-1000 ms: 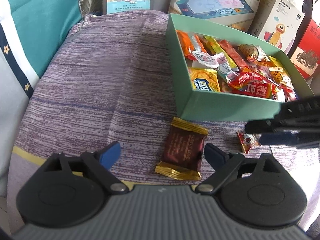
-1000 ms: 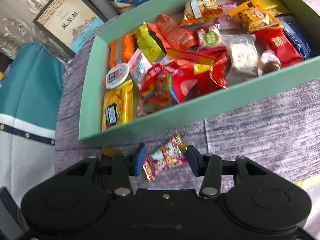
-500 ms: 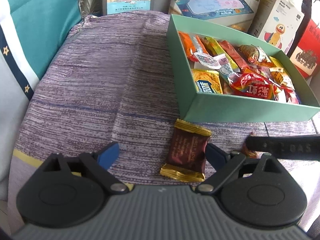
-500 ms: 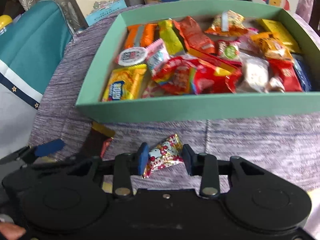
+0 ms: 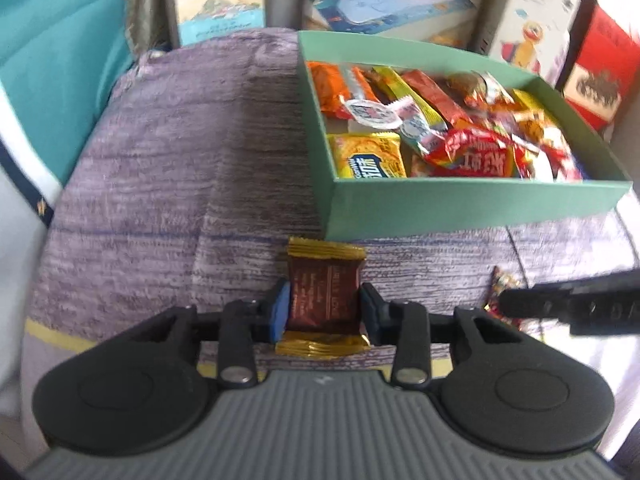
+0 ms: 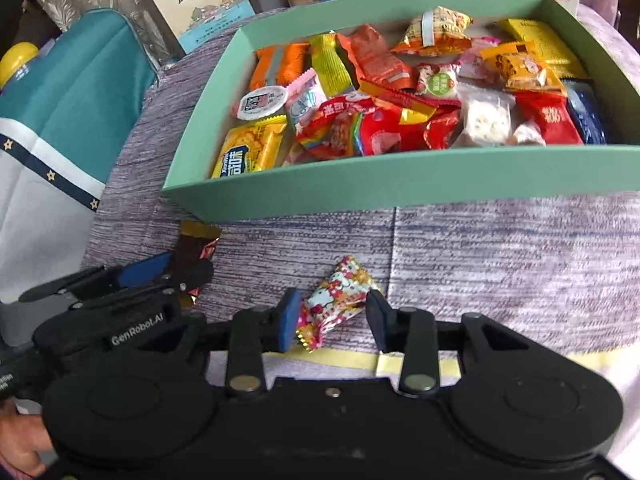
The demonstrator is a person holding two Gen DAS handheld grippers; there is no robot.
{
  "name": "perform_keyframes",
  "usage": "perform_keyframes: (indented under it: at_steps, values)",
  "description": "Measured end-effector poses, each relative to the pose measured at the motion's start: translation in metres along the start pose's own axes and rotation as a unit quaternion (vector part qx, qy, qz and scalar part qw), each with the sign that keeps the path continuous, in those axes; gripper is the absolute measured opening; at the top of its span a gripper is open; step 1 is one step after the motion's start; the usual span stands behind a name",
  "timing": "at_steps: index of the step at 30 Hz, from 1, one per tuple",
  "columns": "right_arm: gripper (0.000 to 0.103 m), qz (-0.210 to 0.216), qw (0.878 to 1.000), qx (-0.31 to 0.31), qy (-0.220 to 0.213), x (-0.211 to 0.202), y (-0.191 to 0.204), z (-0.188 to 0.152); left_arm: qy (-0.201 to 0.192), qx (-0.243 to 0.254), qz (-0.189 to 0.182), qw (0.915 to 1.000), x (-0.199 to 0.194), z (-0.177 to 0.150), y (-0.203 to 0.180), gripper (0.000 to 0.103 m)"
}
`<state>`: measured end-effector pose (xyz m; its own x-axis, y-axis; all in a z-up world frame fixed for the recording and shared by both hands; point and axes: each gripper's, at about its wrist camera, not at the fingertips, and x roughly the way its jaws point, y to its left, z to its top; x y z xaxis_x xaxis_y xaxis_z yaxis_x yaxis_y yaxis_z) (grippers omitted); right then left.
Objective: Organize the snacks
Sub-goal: 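Grasp the brown chocolate bar with the left tool while the right holds its candy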
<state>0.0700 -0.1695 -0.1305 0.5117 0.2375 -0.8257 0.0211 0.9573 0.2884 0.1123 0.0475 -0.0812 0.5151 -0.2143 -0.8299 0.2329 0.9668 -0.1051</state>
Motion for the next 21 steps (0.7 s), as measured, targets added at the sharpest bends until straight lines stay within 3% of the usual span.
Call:
perform_keyframes:
  at_steps: [5,8,10,11,17,21]
  values:
    - [0.038,-0.014,1.000,0.014,-0.005,0.009,0.008,-0.003,0.006,-0.026,-0.019,0.9995,-0.006,-0.007,0.009,0.037]
    - [0.036,-0.040,0.998,-0.048,-0.022,0.016,0.029,-0.005,0.007,-0.030,-0.015,0.9994,-0.008,-0.010,0.011,0.038]
    - [0.025,-0.059,0.993,-0.098,-0.031,0.017,0.040,-0.013,0.008,-0.029,-0.012,0.9995,-0.008,-0.010,0.012,0.039]
    - [0.024,-0.062,0.991,-0.114,-0.035,0.016,0.040,-0.017,0.008,-0.028,-0.012,0.9995,-0.008,-0.010,0.012,0.039]
    - [0.020,-0.045,0.995,-0.081,-0.034,0.002,0.017,-0.018,0.002,-0.004,0.013,0.9999,-0.007,-0.012,0.001,0.037]
    - [0.020,-0.030,0.996,-0.071,-0.046,-0.008,0.010,-0.018,0.002,-0.023,0.015,0.9996,-0.012,-0.013,0.001,0.037]
